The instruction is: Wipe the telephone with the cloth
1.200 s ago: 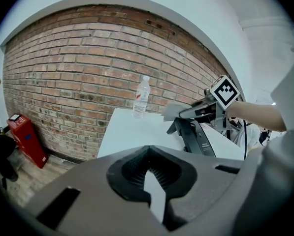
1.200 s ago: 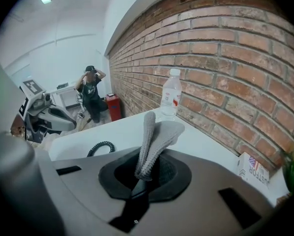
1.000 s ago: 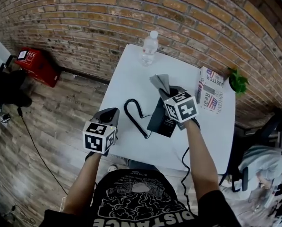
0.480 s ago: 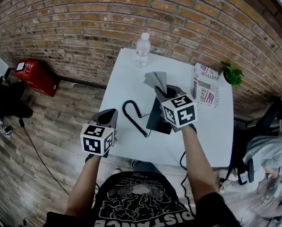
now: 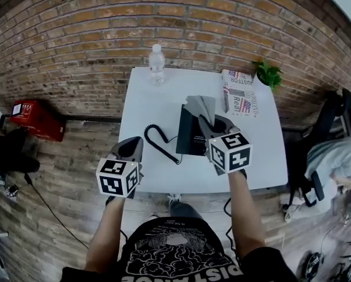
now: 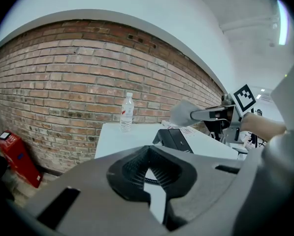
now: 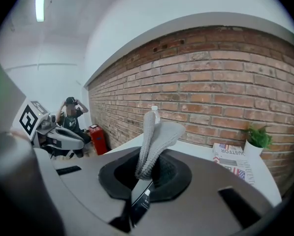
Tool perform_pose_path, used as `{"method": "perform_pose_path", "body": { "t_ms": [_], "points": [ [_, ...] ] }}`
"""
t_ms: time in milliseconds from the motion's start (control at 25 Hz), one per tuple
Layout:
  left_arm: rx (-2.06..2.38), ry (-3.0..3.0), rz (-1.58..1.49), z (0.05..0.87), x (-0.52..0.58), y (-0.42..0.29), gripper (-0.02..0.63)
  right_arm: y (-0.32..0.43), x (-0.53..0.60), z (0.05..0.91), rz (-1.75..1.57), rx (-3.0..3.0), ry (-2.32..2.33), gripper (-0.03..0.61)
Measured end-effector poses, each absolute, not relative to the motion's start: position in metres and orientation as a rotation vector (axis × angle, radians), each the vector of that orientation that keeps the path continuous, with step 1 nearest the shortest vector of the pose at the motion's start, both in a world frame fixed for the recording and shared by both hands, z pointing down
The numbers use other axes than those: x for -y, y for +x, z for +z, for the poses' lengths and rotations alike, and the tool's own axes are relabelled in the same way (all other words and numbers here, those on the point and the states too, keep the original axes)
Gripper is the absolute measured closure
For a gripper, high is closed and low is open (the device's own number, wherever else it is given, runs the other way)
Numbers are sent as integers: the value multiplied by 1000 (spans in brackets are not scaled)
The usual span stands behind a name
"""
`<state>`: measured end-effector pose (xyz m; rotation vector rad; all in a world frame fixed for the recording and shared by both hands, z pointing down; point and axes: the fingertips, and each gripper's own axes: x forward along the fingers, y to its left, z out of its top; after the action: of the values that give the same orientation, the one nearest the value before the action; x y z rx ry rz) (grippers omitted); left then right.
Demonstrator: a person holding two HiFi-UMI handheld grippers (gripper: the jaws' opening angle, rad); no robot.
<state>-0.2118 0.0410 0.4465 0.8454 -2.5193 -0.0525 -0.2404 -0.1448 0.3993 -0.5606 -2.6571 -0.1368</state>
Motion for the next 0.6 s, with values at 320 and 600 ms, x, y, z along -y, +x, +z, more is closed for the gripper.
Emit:
{"method": "perform_pose_path", "body": {
  "t_ms": [320,600],
  "points": [
    [2560,887,-7,427,-44,-181,607,-177,151,388,-96,2731,-443,566],
    [2569,926,32,415,-39,-152,607,-124,145,388,-63,2762,-384,566]
  ]
}}
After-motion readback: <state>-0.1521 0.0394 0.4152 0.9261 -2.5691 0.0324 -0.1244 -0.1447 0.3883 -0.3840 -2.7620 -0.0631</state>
